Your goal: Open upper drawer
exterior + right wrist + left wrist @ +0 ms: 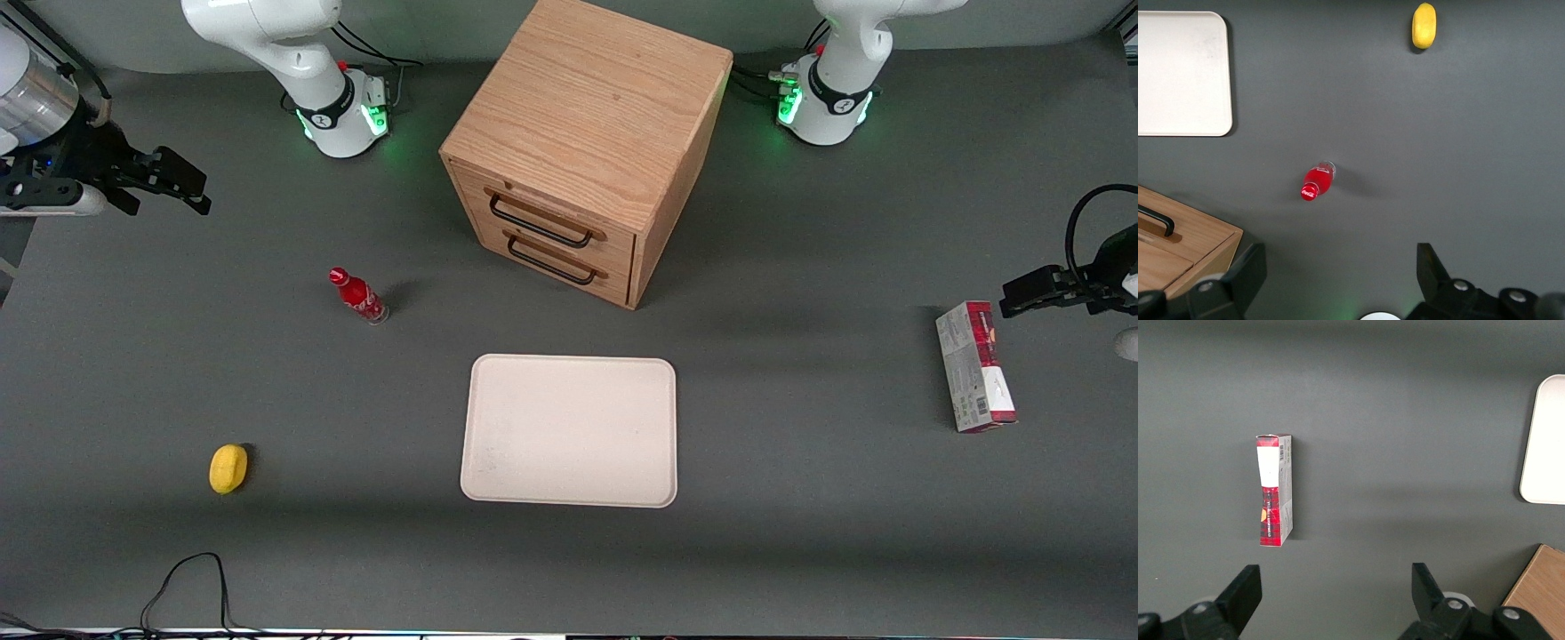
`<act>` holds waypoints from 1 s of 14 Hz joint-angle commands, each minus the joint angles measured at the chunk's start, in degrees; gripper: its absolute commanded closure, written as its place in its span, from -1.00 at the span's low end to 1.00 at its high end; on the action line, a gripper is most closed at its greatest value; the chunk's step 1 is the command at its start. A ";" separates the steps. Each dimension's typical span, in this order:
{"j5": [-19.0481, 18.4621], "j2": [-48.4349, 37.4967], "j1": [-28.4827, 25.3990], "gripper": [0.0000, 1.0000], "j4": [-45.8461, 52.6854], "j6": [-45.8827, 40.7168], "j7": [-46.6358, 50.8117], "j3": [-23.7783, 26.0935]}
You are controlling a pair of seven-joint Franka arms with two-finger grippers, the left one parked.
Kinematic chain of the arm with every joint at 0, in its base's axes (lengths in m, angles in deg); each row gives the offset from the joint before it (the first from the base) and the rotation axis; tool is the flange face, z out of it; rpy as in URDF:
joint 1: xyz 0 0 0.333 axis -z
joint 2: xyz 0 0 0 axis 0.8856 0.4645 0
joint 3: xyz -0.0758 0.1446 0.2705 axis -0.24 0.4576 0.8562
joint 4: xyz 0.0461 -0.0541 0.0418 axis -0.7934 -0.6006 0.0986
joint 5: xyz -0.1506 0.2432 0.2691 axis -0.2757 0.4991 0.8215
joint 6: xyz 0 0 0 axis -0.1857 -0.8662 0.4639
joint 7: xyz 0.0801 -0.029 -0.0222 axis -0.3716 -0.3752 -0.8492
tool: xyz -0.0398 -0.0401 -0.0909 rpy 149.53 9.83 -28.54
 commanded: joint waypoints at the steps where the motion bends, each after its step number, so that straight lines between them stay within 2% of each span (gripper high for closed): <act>1: -0.76 0.36 -0.51 -1.00 0.15 0.56 1.27 -0.64; 4: -0.49 3.68 -0.51 -1.00 3.04 0.56 1.80 0.32; 5: -0.32 5.79 -0.51 -1.00 5.32 0.56 1.89 2.85; 8: 0.12 14.13 -0.51 -1.00 14.19 -1.18 2.59 14.88; 10: 3.71 18.89 -0.51 -1.00 19.90 -3.04 1.72 23.40; 12: 3.73 23.11 -0.60 -1.00 24.91 -3.04 -1.26 32.11; 14: 4.25 26.89 -0.60 -1.00 26.26 -3.22 -6.26 37.75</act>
